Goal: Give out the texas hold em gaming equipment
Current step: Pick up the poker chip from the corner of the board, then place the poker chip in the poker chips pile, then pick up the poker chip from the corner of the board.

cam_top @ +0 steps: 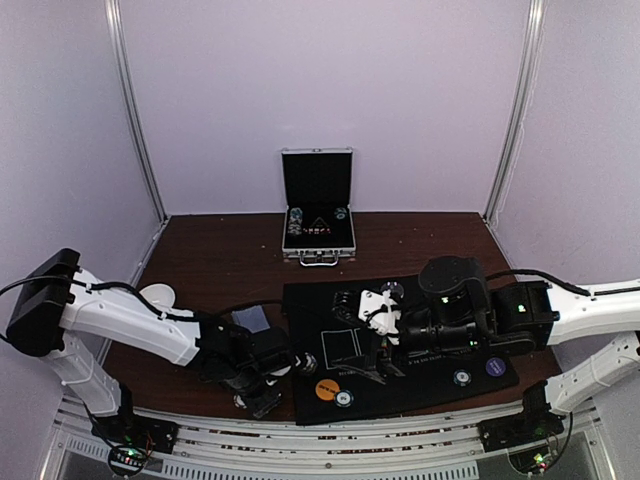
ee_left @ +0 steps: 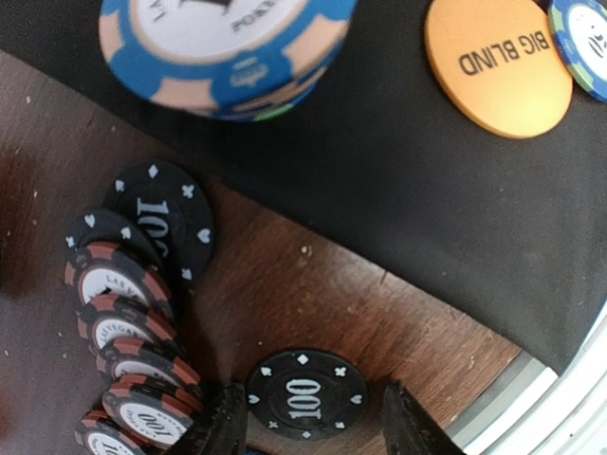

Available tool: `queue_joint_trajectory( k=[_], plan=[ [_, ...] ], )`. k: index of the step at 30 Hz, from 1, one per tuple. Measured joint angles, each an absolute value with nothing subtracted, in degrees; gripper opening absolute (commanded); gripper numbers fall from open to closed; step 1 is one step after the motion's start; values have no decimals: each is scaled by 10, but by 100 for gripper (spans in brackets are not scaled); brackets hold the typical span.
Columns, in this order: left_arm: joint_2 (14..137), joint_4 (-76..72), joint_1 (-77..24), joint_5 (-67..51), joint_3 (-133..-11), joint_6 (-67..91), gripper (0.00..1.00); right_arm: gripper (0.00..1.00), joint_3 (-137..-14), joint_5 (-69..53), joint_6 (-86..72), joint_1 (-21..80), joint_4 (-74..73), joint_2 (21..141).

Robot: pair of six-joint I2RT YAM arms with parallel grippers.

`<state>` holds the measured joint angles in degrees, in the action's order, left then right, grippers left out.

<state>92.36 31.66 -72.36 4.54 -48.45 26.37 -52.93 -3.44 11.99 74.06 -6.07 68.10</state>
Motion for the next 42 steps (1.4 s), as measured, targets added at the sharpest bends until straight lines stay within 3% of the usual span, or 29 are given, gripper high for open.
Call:
queue_joint_trajectory(
  k=[17, 30, 39, 42],
  plan=[
    [893, 332, -715, 52, -489, 274, 38, 79, -529, -34, 120, 741, -69, 681],
    [814, 395, -609, 58, -476, 323, 37, 80, -529, -30, 120, 741, -72, 681],
    [797, 435, -578, 73, -442, 355, 37, 80, -529, -30, 120, 741, -72, 681],
    [797, 435, -578, 73, -442, 356, 45, 80, -529, -29, 120, 741, -72, 681]
  ],
)
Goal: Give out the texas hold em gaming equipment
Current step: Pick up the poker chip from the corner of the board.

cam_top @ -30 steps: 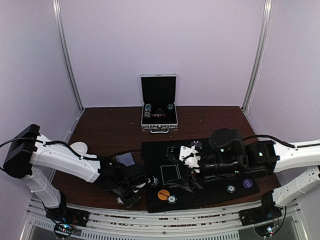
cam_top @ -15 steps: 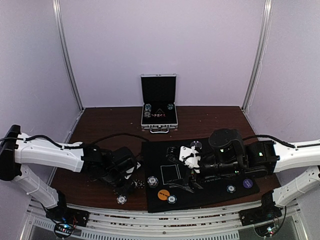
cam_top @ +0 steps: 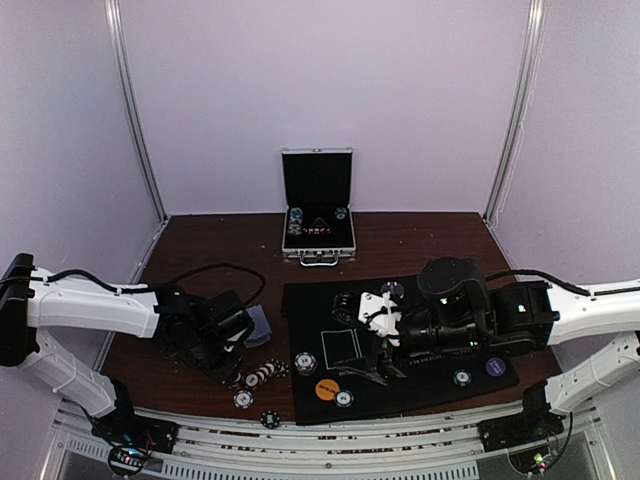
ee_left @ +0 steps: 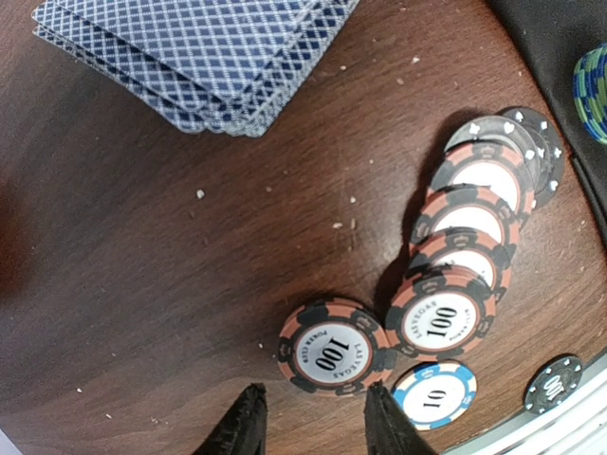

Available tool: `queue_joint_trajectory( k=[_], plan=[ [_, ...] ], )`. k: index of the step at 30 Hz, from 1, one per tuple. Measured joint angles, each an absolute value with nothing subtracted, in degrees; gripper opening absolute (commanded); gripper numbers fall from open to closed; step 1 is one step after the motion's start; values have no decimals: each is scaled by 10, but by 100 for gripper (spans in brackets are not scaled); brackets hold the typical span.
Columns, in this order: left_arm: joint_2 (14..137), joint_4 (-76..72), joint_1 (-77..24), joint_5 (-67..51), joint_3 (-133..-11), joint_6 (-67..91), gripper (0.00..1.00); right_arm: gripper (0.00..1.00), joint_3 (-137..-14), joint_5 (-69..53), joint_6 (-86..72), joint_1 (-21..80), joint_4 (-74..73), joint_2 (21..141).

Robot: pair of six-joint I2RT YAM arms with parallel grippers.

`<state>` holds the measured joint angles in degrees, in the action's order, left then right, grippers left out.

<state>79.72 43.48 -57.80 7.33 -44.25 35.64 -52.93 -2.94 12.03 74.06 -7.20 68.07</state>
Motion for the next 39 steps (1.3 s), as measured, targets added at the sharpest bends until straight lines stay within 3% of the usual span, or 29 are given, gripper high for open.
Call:
queue_joint_trajectory(
  k=[5, 15, 21, 32, 39],
  plan=[
    [798, 431, -578, 70, -442, 357, 61, 80, -525, -29, 120, 741, -72, 676],
    [849, 420, -578, 64, -438, 339, 62, 80, -522, -29, 120, 741, -72, 676],
    [854, 401, -578, 51, -434, 321, 69, 80, -519, -29, 120, 741, -72, 674],
    [863, 388, -578, 39, -436, 299, 51, 80, -518, -27, 120, 741, -72, 674],
    [861, 387, -578, 38, -435, 308, 45, 81, -515, -25, 120, 741, -72, 668]
  ],
)
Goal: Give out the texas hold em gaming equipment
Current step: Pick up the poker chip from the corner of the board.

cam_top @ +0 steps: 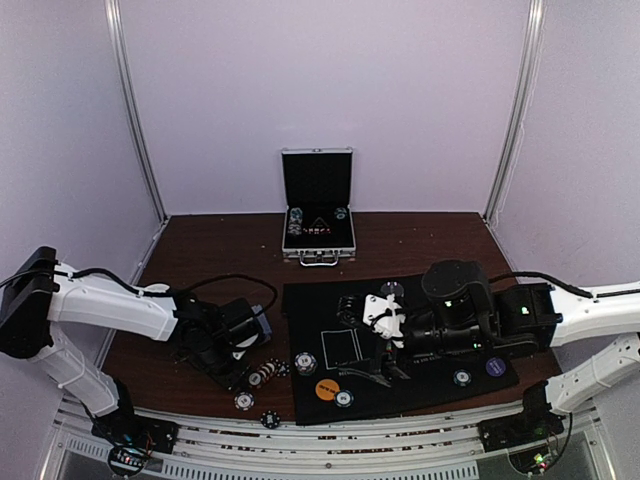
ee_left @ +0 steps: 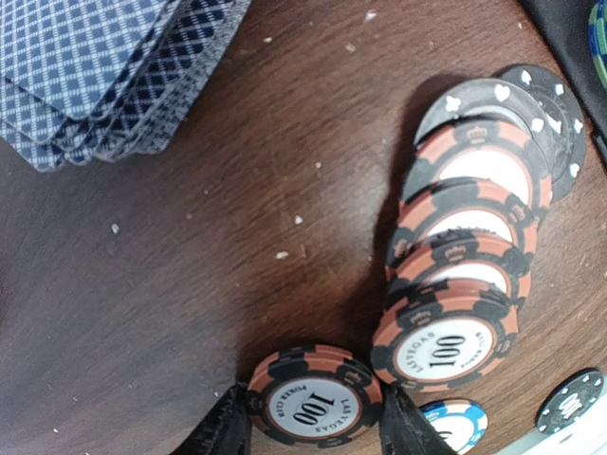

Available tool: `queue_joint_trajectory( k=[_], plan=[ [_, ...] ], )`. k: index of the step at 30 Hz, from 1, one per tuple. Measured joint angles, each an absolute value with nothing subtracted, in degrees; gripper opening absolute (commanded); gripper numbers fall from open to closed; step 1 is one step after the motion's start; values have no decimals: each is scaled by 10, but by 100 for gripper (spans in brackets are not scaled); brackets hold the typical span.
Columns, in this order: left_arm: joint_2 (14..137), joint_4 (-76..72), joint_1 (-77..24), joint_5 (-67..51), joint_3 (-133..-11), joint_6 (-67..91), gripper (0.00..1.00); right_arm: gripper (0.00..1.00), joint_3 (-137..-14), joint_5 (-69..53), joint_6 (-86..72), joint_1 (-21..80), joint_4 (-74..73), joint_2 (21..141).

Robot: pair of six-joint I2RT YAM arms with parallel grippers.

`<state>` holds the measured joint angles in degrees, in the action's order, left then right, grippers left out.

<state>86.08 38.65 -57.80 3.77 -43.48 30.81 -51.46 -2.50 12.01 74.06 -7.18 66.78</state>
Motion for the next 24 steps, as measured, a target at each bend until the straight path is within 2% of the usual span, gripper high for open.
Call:
queue_joint_trajectory(
  k=[4, 8, 12, 16, 24],
  plan=[
    [860, 386, -578, 36, -434, 316, 52, 80, -514, -24, 120, 741, -72, 668],
    [861, 385, -581, 34, -434, 321, 52, 81, -514, -23, 120, 741, -72, 668],
    [861, 385, -582, 37, -434, 327, 40, 81, -514, -23, 120, 741, -72, 667],
    [859, 387, -583, 38, -434, 335, 18, 81, -514, -21, 120, 741, -72, 666],
    [850, 406, -586, 50, -433, 353, 4, 81, -514, -21, 120, 741, -72, 666]
  ],
)
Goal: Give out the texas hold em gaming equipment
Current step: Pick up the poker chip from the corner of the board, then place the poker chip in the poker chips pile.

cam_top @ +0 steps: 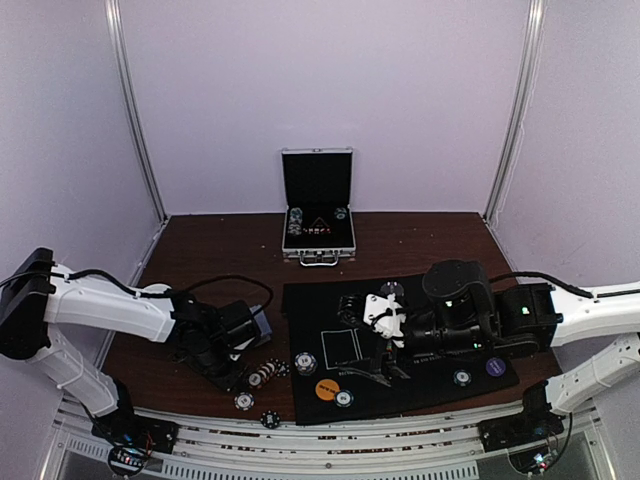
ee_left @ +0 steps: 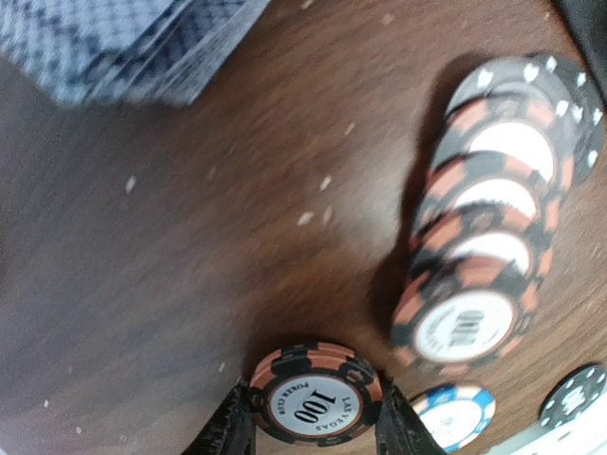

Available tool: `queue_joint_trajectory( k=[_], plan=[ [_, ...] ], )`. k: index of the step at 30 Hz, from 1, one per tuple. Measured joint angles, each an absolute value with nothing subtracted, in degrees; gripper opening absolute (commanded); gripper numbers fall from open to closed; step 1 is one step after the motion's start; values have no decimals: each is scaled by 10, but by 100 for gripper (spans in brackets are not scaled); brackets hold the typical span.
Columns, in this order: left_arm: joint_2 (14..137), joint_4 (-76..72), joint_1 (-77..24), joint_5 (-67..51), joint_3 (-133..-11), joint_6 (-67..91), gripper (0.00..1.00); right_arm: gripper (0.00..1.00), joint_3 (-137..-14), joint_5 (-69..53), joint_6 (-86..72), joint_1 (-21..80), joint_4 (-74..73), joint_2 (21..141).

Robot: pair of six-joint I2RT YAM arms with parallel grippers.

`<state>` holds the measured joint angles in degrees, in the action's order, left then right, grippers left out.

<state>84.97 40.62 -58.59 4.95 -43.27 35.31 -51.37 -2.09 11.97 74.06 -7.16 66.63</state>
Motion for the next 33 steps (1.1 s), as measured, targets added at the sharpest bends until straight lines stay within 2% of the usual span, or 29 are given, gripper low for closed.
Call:
queue_joint_trajectory(
  k=[4, 10, 15, 20, 29, 33],
  plan=[
    [825, 433, -586, 58, -434, 361, 0, 81, -514, -21, 120, 741, -72, 666],
    [766, 451, -595, 65, -449, 370, 0, 81, -514, -21, 120, 741, -72, 666],
    [743, 446, -667, 58, -453, 382, 0, 81, -514, -20, 120, 741, -72, 666],
    [784, 435, -711, 57, -453, 392, 2, 81, -514, -20, 120, 741, -72, 666],
    [813, 396, -715, 57, -432, 394, 24, 81, -514, -20, 120, 741, -72, 664],
    [822, 385, -715, 55, -422, 394, 43, 81, -514, -20, 120, 741, -72, 661]
  ],
)
